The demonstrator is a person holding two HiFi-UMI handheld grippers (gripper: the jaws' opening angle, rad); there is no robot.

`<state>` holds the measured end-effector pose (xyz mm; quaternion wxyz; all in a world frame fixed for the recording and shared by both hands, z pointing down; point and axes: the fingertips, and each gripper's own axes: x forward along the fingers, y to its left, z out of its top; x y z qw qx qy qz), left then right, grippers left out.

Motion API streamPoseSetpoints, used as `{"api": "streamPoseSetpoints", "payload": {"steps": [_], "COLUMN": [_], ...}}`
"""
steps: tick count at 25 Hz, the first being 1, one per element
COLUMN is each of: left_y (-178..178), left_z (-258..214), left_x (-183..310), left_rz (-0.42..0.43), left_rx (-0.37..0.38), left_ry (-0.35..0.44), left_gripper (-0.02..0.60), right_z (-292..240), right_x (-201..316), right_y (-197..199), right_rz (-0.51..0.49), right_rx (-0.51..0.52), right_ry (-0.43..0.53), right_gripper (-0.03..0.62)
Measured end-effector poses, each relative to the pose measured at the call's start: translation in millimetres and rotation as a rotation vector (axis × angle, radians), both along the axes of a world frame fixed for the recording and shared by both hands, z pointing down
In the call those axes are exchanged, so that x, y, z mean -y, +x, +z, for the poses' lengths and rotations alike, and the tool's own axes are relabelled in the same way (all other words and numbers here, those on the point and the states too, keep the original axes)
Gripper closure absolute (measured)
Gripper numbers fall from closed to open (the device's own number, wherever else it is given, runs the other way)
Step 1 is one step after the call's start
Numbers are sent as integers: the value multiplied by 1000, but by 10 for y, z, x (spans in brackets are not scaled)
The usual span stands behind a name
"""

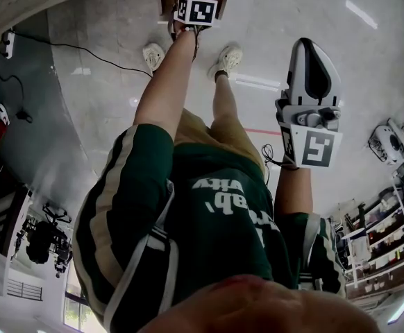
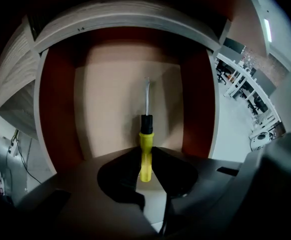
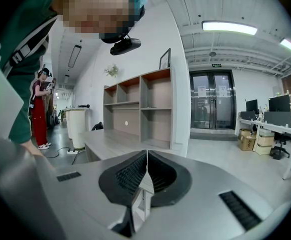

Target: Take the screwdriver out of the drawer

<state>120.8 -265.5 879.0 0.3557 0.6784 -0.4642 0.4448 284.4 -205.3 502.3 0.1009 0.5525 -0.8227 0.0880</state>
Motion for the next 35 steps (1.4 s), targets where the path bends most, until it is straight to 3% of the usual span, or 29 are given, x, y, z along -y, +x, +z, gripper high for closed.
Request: {"api": "streamPoseSetpoints", "payload": {"steps": [20, 29, 35], "left_y": [-115, -225, -309], "left_z": [-404, -873, -1439], "left_x": [-302, -682, -816], "left_rz": [102, 171, 233], "left_rx": [-93, -131, -134], "left_ry": [5, 10, 74], "left_gripper": [502, 502, 502], "right_z": [-171, -574, -790], "right_x": [35, 6, -9], "right_y": [-360, -456, -558], "right_rz": [-12, 20, 20], "right_rx": [6, 37, 38], "right_ry": [28, 90, 118], "right_gripper": [560, 560, 560]}}
